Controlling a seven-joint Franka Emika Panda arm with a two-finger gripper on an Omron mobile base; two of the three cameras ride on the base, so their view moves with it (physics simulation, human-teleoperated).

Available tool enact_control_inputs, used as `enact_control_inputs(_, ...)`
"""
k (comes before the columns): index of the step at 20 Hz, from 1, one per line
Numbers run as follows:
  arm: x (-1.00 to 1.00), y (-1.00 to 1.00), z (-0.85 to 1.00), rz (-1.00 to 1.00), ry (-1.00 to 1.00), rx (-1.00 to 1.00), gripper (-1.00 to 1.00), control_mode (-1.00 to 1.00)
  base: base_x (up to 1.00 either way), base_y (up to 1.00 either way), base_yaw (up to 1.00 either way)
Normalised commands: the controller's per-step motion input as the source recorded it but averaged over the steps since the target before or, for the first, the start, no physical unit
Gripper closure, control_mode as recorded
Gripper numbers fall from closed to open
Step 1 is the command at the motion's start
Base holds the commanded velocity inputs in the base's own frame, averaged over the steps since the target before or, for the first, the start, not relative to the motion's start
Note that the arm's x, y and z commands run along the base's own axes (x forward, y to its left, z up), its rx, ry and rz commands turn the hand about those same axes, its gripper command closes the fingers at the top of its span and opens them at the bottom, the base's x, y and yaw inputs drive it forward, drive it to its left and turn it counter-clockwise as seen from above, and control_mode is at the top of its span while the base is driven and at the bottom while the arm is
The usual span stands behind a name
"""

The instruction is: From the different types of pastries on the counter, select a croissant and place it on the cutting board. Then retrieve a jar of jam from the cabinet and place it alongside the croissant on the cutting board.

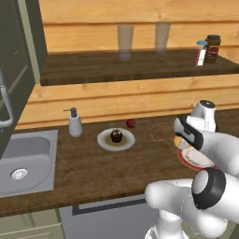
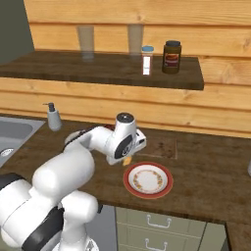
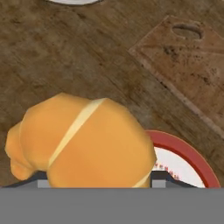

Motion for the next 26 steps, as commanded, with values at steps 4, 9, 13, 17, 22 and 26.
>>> enact_control_inputs(4,0.00,0.16,0.00,0.01,-0.01,0.00,1.00,-1.00,0.00,0.00,0.00)
enact_control_inputs(9,0.75,0.04,0.04,0.02,-0.04,0.00,1.00,-1.00,0.00,0.00,0.00)
enact_control_inputs(13,0.91,0.13,0.05,0.00,-0.04,0.00,1.00,-1.00,0.00,0.00,0.00)
enact_control_inputs(17,0.78,0.12,0.09,0.00,-0.01,0.00,1.00,-1.00,0.00,0.00,0.00)
enact_control_inputs(22,0.34,0.01,0.12,0.00,0.05,0.01,1.00,-1.00,0.00,0.00,0.00)
enact_control_inputs(26,0.38,0.00,0.00,0.00,0.02,0.00,1.00,-1.00,0.00,0.00,0.00)
